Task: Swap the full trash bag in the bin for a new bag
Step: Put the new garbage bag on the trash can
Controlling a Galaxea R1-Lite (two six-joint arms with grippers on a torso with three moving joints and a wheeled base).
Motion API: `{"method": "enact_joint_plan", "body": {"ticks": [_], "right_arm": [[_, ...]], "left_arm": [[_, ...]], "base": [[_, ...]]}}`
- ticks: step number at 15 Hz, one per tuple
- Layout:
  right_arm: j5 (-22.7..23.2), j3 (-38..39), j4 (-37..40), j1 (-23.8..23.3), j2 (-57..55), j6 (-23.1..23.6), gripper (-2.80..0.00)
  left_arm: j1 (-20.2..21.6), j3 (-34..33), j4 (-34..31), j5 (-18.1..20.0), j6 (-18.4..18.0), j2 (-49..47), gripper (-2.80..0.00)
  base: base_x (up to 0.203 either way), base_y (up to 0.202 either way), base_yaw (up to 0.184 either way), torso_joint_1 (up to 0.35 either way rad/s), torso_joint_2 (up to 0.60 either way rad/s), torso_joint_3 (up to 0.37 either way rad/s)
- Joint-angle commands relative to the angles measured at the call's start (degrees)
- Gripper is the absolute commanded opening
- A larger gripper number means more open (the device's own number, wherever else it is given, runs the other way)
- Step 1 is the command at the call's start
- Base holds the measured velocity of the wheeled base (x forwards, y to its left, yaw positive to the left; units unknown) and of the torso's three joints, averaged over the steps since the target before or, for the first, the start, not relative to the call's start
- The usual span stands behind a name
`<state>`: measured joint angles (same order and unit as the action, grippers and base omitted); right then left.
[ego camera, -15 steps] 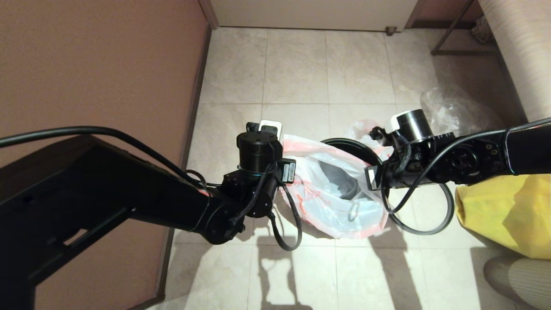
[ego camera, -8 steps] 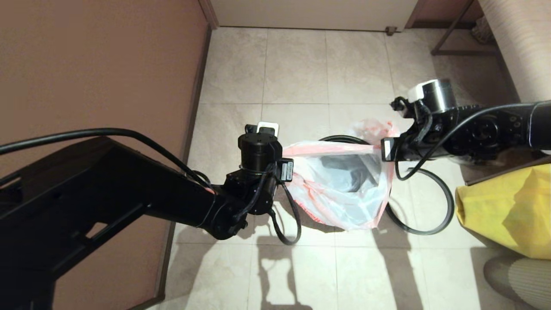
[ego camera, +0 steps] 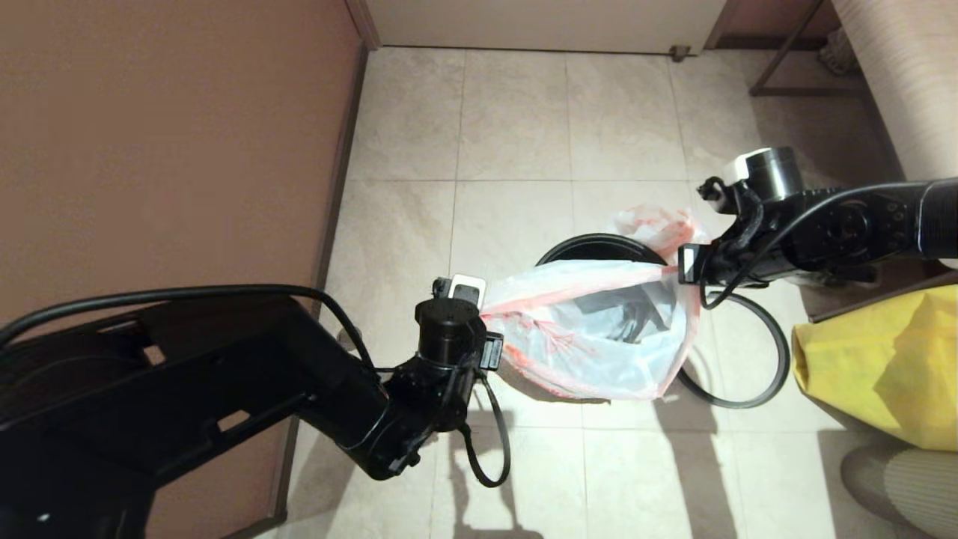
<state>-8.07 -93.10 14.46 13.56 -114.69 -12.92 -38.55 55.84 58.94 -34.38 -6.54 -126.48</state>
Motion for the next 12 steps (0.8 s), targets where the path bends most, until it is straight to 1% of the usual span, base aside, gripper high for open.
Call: {"method": "enact_joint_plan", "body": {"ticks": [1, 3, 6, 8, 10, 12], "right_arm": [[0.07, 0.1, 0.02, -0.4, -0.19, -0.08, -2.8], [0.16, -0.78, -0.16, -0.81, -1.14, 0.0, -2.8], [0.25, -1.54, -3.33, -0.9, -2.22, -0.06, -2.8], [0.34, -2.0, -3.41, -0.75, -2.4, -0.08, -2.8], [0.75, -1.72, -2.93, 0.46, -1.28, -0.17, -2.8], [0.69, -1.37, -1.52, 2.43, 0.14, -0.18, -2.8]], "left_arm": [[-0.35, -2.42, 2.49, -0.16, -0.92, -2.6, -2.8], [-0.1, -2.29, 2.72, -0.16, -1.83, -5.75, -2.8], [2.09, 2.98, 2.87, -0.24, -2.17, -12.5, -2.8], [3.39, 5.95, 2.94, -0.77, -2.16, -14.58, -2.8], [3.23, 4.85, 2.93, -0.76, -2.16, -12.86, -2.8], [2.96, 2.52, 2.44, 0.08, -2.16, -6.88, -2.8]], "base": [[0.0, 0.0, 0.0, 0.0, 0.0, 0.0], [0.0, 0.0, 0.0, 0.0, 0.0, 0.0], [0.0, 0.0, 0.0, 0.0, 0.0, 0.0], [0.0, 0.0, 0.0, 0.0, 0.0, 0.0], [0.0, 0.0, 0.0, 0.0, 0.0, 0.0], [0.0, 0.0, 0.0, 0.0, 0.0, 0.0]]}}
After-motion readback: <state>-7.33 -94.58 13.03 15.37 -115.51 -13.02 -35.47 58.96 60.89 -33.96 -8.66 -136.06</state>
